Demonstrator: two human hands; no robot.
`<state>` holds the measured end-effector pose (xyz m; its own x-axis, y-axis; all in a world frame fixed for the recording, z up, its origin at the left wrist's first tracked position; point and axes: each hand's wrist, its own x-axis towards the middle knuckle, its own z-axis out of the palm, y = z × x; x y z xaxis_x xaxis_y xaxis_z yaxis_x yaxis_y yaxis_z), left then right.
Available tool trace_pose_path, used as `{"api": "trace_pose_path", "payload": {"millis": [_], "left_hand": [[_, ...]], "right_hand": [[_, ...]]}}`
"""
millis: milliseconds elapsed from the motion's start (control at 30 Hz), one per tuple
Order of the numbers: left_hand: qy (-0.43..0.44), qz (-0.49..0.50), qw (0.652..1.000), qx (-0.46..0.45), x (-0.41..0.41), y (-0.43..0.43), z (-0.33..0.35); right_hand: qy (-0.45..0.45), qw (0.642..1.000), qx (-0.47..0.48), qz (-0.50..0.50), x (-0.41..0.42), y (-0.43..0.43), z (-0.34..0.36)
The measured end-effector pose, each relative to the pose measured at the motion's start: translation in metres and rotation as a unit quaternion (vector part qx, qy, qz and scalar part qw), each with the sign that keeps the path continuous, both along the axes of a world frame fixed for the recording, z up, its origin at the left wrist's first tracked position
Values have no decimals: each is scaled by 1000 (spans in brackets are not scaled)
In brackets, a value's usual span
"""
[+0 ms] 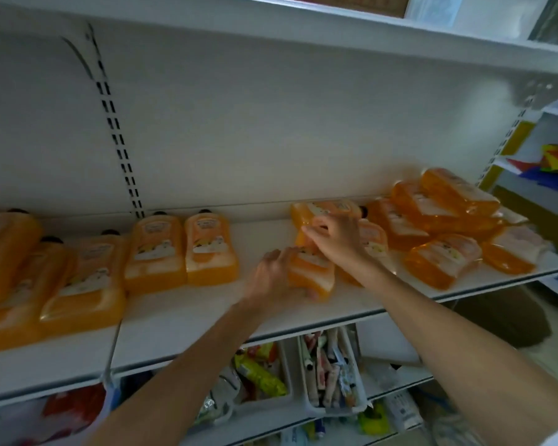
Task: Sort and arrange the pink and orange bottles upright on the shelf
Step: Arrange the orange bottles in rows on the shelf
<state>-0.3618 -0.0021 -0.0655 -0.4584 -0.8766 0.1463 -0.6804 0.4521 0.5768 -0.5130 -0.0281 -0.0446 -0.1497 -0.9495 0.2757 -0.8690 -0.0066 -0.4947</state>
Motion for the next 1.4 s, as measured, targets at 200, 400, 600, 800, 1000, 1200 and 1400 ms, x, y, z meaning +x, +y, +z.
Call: {"api": "trace_pose_path", "payload": {"millis": [200, 400, 600, 800, 1000, 1200, 1400], "left_hand": [[1, -25, 999, -23, -7, 10, 14], [-16, -48, 995, -82, 21, 13, 29], [45, -16, 989, -138, 59, 4, 48], [47, 85, 982, -162, 132, -4, 63], [-68, 176, 955, -227, 231, 2, 65], [-204, 201, 925, -249, 294, 20, 49], [-238, 227, 921, -210, 303, 38, 36]], "right_hand": [[-49, 998, -32, -12, 12, -16, 37], [-39, 979, 184, -73, -14, -12, 19], [-222, 970, 4, -97, 41, -12, 45], [-224, 972, -53, 46, 117, -39, 66], [-262, 950, -53, 161, 220, -53, 61], [-247, 940, -37, 233, 292, -48, 46], [-79, 958, 52, 271, 306, -51, 20]]}}
